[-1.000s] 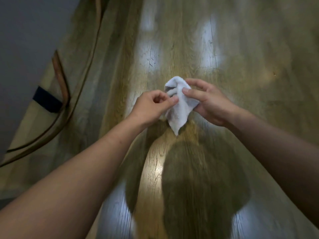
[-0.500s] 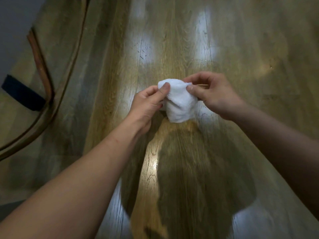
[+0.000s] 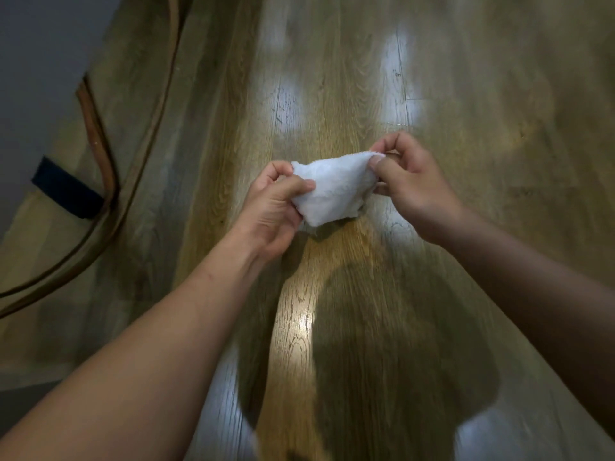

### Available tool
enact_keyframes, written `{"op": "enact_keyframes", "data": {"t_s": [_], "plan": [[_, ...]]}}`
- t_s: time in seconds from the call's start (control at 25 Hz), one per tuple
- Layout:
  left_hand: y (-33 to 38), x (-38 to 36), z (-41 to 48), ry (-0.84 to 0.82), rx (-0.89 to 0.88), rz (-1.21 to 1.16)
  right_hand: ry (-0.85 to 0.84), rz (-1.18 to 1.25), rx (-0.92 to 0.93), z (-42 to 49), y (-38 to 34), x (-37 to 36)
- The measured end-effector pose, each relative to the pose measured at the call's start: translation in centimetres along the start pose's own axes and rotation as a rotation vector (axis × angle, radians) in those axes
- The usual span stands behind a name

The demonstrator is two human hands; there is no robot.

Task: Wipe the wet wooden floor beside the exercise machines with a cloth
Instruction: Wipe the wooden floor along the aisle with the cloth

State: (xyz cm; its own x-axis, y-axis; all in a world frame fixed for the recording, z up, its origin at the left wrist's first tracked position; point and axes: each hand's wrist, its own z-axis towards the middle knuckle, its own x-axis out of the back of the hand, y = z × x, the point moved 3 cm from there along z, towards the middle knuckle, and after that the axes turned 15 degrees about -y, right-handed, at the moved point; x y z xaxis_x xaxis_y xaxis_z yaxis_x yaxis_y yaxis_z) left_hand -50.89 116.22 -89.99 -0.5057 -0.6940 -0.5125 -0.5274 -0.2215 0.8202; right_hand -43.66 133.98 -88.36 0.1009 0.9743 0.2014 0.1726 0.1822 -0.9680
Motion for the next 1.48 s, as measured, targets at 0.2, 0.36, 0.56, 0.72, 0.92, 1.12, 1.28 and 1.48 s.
{"op": "enact_keyframes", "data": {"t_s": [0.2, 0.36, 0.56, 0.72, 0.92, 1.12, 1.28, 1.48], "plan": [[1.4, -0.5, -0.6, -0.072, 0.150, 0.005, -0.057, -0.007, 0.055, -0.2, -2.0, 1.1], [3.6, 0.1, -1.0, -0.030, 0.043, 0.320, -0.049, -0.045, 0.121, -0.6, -3.4, 1.3], [5.9, 0.3, -1.4, 0.053, -0.179, 0.825, -0.033, -0.095, 0.174, -1.3, -4.4, 0.8], [6.6, -0.6, -1.2, -0.105, -0.153, 0.799, -0.002, 0.019, 0.115, -0.9, -4.5, 1.1], [3.0, 1.6, 1.6, 0.093, 0.088, 0.954, -0.059, -0.346, -0.062, 3.6, 0.2, 0.0], [-1.7, 3.1, -1.2, -0.060, 0.089, 1.276, -0.270, -0.872, 0.018, -0.1, 3.3, -1.4], [-3.9, 4.0, -2.4, -0.089, -0.064, 1.463, -0.271, -1.107, 0.148, -1.5, 4.4, -2.4], [-4.0, 4.9, -1.2, -0.089, -0.011, 1.604, -0.531, -1.193, 0.312, 1.8, 6.4, -6.3]]}}
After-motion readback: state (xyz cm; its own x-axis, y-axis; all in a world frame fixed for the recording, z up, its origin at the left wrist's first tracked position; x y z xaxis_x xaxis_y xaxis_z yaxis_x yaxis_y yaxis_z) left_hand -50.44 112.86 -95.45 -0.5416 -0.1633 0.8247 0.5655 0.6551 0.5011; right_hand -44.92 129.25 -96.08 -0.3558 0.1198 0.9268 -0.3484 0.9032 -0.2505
